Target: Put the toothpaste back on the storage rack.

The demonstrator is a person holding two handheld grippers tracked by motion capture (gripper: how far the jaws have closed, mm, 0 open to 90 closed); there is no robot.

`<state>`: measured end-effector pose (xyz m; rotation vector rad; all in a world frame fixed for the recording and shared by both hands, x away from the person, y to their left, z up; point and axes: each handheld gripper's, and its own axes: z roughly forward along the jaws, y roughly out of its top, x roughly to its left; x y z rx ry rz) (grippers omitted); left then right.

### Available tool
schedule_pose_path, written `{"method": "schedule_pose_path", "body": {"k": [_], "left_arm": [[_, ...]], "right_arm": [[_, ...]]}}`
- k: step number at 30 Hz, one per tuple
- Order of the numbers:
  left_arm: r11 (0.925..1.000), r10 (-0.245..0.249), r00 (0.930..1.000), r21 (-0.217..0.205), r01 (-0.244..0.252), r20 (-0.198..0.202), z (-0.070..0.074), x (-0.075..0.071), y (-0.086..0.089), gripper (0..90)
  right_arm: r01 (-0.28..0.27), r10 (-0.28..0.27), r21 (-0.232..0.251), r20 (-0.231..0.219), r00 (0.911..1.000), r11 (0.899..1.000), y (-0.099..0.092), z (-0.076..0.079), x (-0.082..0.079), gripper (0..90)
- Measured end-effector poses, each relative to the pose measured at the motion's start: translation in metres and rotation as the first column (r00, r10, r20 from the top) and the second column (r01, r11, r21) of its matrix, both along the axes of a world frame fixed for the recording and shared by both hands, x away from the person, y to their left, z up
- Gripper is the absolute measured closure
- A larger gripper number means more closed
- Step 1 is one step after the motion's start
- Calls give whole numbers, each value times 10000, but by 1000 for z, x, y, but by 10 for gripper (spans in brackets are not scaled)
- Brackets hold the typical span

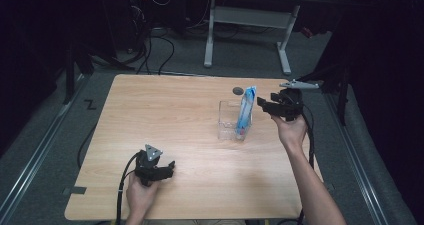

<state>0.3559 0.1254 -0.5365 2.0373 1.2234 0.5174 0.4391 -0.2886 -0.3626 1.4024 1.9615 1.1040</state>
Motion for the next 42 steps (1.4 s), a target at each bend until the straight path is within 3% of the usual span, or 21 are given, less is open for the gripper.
{"method": "schedule_pose_path", "body": {"k": [20,28,42], "left_arm": [[10000,-1,10000,0,1,-1,0,0,0,191],[10000,2,10000,6,-2,-3,0,0,0,191],[10000,10,10000,-1,-10,-2,0,0,0,192]], "right_arm": [[13,-21,187,446,9990,9998,-16,9,-17,397],[162,-171,336,261,9995,9993,-28,3,-22,405],[153,-182,483,602,9980,9987,-40,11,-39,419]]}}
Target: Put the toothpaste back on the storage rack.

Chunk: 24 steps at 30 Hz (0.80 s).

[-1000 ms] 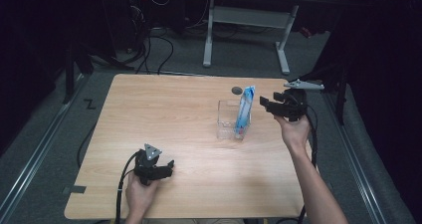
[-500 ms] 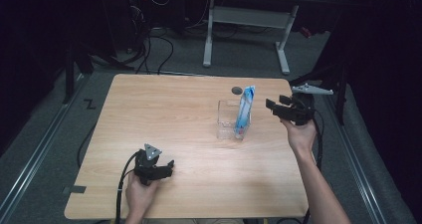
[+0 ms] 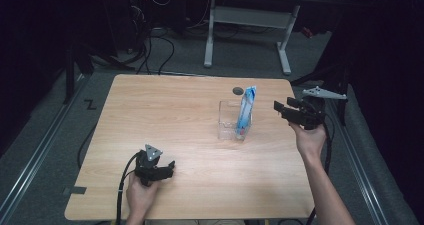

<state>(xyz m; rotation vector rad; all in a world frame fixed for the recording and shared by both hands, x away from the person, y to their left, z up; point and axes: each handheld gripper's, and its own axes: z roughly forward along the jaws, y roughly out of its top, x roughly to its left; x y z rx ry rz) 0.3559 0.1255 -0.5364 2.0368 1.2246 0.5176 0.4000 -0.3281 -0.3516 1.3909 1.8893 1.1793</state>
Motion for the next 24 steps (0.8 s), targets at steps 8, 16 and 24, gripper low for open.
{"method": "schedule_pose_path", "body": {"k": [8,16,24], "left_arm": [[10000,2,10000,3,-2,0,0,0,0,192],[10000,8,10000,-5,-8,1,0,0,0,192],[10000,10,10000,0,-10,2,0,0,0,193]], "right_arm": [[89,-90,137,29,10000,9999,-6,-4,-7,422],[214,-219,369,112,9997,9991,-14,-8,-14,421],[318,-323,473,95,9994,9984,-24,-15,-24,420]]}}
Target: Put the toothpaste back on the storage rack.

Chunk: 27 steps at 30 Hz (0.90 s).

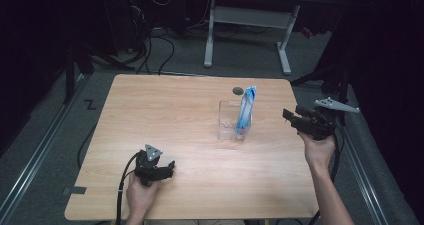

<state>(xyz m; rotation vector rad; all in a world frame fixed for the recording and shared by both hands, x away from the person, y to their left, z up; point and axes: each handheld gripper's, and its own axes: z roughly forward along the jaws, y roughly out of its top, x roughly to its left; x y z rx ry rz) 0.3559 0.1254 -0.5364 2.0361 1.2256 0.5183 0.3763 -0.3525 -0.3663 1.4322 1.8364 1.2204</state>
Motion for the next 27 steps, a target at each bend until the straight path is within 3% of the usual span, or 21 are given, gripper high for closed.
{"method": "schedule_pose_path", "body": {"k": [27], "left_arm": [[10000,3,10000,-7,-3,-4,0,0,0,193]], "right_arm": [[329,-327,184,-133,9994,9993,-16,-19,-18,420]]}}
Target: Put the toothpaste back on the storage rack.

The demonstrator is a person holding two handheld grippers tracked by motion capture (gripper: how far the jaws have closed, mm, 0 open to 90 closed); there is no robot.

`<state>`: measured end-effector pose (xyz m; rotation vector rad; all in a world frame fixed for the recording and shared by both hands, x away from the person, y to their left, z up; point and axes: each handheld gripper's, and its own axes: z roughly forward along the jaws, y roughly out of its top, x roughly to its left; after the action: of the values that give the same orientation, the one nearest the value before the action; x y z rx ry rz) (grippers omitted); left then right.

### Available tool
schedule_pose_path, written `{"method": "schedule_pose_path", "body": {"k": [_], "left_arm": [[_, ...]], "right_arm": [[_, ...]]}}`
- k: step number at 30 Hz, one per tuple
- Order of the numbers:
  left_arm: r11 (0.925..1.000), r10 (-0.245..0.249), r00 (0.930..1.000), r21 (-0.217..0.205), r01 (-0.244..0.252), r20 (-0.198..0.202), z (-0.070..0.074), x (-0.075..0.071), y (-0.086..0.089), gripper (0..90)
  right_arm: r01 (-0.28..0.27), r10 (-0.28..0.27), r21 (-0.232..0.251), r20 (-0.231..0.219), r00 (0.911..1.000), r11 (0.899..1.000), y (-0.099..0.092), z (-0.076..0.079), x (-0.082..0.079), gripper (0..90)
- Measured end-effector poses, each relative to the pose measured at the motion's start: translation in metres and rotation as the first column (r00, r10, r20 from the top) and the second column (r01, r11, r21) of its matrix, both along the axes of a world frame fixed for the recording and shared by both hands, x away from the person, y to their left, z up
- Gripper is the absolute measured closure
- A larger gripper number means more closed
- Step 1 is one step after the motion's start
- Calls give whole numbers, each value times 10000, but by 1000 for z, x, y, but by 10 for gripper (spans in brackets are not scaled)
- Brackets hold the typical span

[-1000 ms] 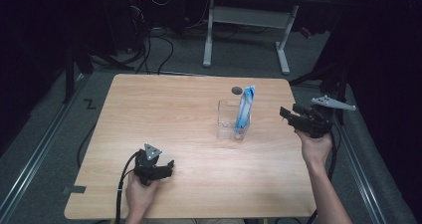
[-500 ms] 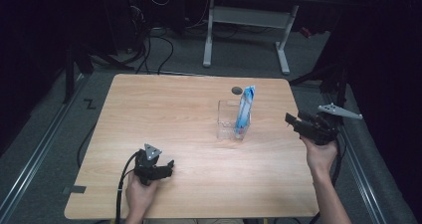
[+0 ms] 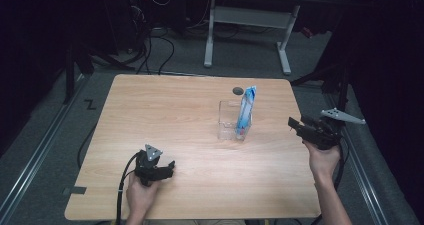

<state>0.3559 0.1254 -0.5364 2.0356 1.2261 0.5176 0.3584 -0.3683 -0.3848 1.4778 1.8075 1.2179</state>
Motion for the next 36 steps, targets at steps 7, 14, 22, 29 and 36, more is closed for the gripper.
{"method": "schedule_pose_path", "body": {"k": [7,14,22,29,36], "left_arm": [[10000,-8,10000,15,8,6,0,0,0,193],[10000,-1,10000,-1,1,-1,0,0,0,193],[10000,-3,10000,4,3,4,0,0,0,193],[10000,14,10000,15,-14,6,0,0,0,193],[10000,13,10000,14,-13,4,0,0,0,193]], "right_arm": [[67,-67,14,42,10000,10000,-3,-4,-4,422],[216,-215,107,-85,9997,9997,-6,-12,-5,424],[320,-316,203,-209,9993,9993,-9,-23,-8,425],[418,-405,309,-427,9983,9986,-12,-34,-10,427],[421,-397,387,-596,9974,9984,-12,-42,-11,427]]}}
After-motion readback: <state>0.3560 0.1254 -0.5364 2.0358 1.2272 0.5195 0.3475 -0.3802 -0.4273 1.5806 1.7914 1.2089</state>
